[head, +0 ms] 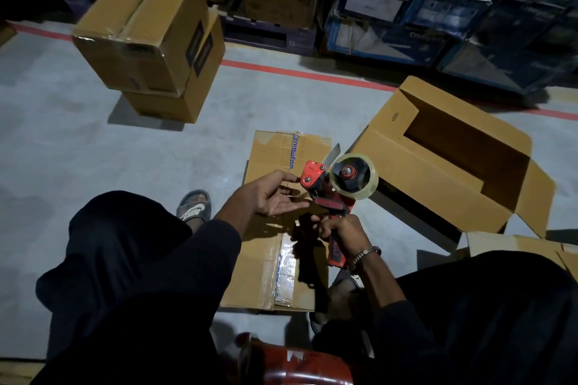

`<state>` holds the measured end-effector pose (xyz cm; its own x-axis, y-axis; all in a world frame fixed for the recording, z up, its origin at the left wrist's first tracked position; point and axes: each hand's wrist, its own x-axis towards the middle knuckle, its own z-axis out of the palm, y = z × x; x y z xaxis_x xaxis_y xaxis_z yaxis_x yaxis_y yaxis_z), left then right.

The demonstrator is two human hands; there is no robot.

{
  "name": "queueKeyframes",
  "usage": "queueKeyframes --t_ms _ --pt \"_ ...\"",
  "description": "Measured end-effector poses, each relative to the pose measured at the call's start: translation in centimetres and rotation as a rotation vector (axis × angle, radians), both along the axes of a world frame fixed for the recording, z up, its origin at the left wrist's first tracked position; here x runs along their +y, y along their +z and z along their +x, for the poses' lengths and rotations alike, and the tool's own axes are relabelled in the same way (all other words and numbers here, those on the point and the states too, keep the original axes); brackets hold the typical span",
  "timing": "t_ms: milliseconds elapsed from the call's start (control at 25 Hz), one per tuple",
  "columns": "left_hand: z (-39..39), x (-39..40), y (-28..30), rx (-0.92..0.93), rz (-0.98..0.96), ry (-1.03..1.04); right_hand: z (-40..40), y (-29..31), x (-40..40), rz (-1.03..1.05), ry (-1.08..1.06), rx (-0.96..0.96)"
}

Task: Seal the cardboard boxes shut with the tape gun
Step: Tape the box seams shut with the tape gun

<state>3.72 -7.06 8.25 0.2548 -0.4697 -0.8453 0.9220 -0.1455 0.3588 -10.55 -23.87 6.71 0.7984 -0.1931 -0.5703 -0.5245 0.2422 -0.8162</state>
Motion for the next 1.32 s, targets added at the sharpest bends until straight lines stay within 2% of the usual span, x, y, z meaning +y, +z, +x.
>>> queueKeyframes --t_ms 120,280,480,600,720,960,1120,1320 --pt "0.3 0.6 0.3 -0.025 0.008 -0.044 -0.1 -0.1 0.2 0.002 0.001 -0.016" --pt "1.4 1.2 0.4 -0.088 0.13 -0.17 -0.2 -0.2 0.4 -0.04 0.012 -0.034" --pt "3.7 1.0 1.6 -0.169 0.227 -0.16 0.8 0.2 1.0 -0.147 0.068 -0.034" --pt "4.9 1.0 2.9 -0.159 0.199 -0.149 1.5 0.9 1.4 -0.22 0.104 -0.054" --pt "6.0 0.6 3.5 -0.213 0.208 -0.253 2.0 1.1 1.5 -0.255 0.105 -0.097" --pt "9.1 -1.0 2.5 -0.317 0.327 -0.466 3.5 -0.4 1.3 -0.221 -0.002 -0.138" --pt "13.7 -2.5 2.1 -0.409 0.353 -0.617 6.1 -2.6 1.0 -0.237 -0.075 -0.069" --pt "20.8 -4.4 1.1 -0.552 0.279 -0.688 10.4 -3.9 1.8 -0.103 -0.244 0.01"
